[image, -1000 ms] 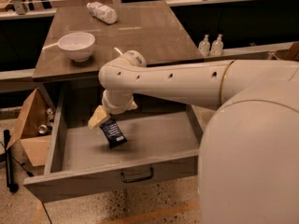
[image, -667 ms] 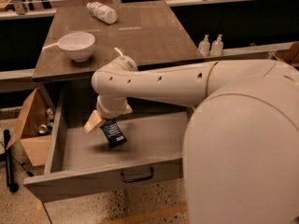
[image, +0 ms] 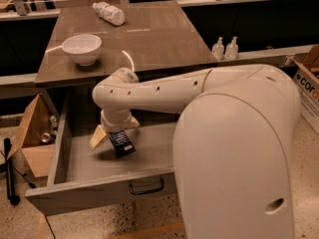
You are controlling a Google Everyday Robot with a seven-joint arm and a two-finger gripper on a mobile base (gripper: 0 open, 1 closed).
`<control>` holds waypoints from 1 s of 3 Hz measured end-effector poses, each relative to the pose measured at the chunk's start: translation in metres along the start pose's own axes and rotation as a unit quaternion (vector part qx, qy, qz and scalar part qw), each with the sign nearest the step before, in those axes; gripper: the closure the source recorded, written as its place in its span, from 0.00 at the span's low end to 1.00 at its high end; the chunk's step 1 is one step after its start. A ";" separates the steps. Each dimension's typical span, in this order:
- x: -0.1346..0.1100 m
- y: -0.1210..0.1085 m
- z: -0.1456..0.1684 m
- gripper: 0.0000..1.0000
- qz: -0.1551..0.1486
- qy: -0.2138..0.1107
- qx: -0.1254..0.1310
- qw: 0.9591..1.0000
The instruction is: Pick rxbar blueberry from top drawer and place on counter
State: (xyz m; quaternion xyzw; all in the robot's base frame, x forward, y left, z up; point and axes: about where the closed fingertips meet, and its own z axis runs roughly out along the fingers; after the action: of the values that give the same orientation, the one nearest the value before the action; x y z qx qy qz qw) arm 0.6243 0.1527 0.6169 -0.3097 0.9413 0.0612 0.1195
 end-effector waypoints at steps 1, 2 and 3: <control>0.005 -0.003 0.012 0.00 0.006 0.014 0.006 1.000; 0.011 -0.006 0.018 0.18 0.010 0.022 0.009 1.000; 0.017 -0.007 0.021 0.40 0.010 0.027 0.012 1.000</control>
Offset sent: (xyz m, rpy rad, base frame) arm -0.0029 -0.0124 -0.0260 -0.0492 0.0368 -0.0371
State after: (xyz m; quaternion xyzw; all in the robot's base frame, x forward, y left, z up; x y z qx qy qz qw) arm 0.6192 0.1416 0.5924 -0.3001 0.9480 0.0428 0.0966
